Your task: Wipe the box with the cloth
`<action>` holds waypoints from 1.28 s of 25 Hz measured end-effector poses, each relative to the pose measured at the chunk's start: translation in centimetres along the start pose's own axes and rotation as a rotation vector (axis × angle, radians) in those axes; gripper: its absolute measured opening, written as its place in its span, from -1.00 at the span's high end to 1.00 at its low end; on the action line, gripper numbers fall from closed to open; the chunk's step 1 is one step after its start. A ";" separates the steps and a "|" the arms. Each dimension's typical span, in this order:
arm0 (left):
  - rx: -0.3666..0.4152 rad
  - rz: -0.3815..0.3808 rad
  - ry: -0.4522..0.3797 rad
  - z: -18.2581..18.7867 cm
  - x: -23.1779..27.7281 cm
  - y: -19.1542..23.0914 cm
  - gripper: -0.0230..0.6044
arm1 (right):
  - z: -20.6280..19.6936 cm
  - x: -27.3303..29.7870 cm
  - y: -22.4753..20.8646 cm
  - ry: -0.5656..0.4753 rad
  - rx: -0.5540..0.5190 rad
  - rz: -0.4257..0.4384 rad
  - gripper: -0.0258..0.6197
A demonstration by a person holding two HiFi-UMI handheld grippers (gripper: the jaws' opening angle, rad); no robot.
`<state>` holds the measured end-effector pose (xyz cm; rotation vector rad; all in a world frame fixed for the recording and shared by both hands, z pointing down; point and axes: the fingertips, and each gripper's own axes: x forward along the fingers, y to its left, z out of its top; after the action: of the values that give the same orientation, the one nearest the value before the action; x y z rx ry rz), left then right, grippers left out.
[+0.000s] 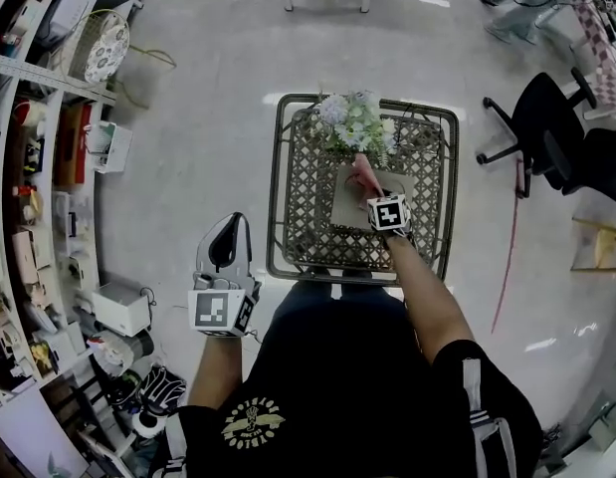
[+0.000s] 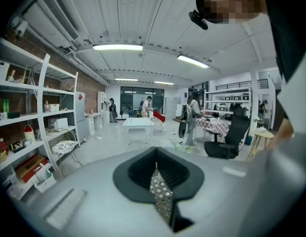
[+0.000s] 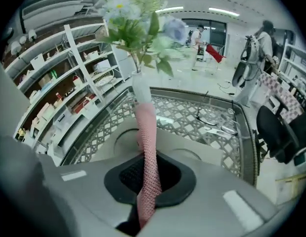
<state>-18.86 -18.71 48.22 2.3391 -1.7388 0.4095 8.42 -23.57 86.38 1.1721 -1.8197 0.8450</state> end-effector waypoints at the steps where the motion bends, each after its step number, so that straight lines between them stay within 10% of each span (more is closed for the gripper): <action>1: 0.004 -0.008 -0.005 0.3 0.2 -0.4 0.93 | -0.7 -0.5 -1.3 0.006 0.019 -0.020 0.87; 14: 0.023 -0.015 -0.034 2.7 1.0 -5.1 0.93 | -6.7 -4.1 -10.7 0.050 0.094 -0.089 0.87; 24: -0.014 0.128 -0.034 1.0 -2.7 -5.2 0.93 | -3.2 -6.6 5.3 -0.035 -0.043 0.334 0.87; 32: -0.026 0.175 0.005 -0.9 -6.3 -2.7 0.93 | -2.9 -0.8 12.5 0.066 -0.171 0.361 0.87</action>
<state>-18.10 -11.96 46.94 2.1742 -1.9426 0.4168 -2.24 -16.38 85.60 0.7101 -2.0360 0.8949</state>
